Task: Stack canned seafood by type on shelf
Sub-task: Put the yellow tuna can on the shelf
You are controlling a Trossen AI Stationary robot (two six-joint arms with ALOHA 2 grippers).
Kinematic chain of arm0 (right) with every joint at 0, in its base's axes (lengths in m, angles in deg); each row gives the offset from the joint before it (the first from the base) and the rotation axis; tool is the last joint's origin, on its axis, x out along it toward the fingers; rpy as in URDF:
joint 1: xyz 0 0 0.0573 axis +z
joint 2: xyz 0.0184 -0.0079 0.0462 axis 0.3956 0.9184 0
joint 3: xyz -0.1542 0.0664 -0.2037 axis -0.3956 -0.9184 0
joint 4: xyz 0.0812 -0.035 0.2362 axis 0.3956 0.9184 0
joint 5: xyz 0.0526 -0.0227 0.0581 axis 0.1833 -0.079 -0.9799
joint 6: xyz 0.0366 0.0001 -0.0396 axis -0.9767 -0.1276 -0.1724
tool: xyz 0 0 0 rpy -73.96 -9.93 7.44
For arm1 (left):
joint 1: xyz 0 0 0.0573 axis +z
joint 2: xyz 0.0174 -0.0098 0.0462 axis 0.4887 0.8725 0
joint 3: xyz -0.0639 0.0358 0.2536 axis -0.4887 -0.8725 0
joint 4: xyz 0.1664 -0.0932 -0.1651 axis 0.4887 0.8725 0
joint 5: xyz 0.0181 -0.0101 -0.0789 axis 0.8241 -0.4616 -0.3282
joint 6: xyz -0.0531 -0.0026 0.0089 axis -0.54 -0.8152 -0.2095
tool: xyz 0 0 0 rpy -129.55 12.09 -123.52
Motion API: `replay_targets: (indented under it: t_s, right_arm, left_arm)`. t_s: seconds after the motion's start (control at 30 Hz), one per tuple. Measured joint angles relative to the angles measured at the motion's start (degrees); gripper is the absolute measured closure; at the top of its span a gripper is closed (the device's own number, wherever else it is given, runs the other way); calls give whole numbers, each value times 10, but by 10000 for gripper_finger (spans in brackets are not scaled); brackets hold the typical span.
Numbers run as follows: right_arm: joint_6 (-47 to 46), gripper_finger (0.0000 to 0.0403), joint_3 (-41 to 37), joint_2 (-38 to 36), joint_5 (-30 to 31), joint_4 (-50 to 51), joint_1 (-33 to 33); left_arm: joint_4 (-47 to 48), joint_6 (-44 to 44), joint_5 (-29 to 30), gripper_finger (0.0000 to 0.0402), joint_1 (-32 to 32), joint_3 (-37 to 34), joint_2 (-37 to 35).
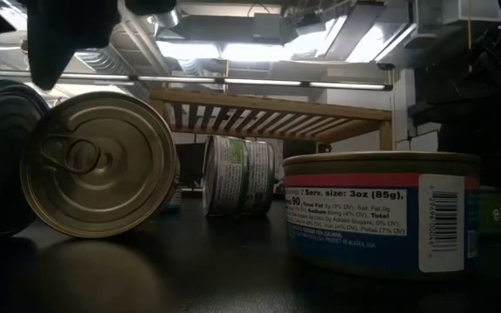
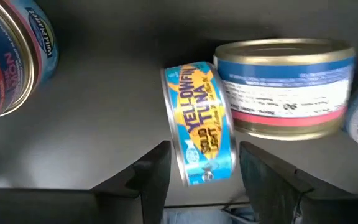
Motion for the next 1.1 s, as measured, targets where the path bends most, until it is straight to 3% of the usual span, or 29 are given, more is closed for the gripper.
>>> replay_targets:
  t_s: [0.63,0.77,1.1]
  right_arm:
    - [0,160,0,0,0,0,0]
    - [0,160,0,0,0,0,0]
    - [0,160,0,0,0,-1,0]
  left_arm:
    - [0,75,0,228,0,0,48]
    - [6,89,0,267,0,0,43]
    - [56,145,35,267,16,0,-20]
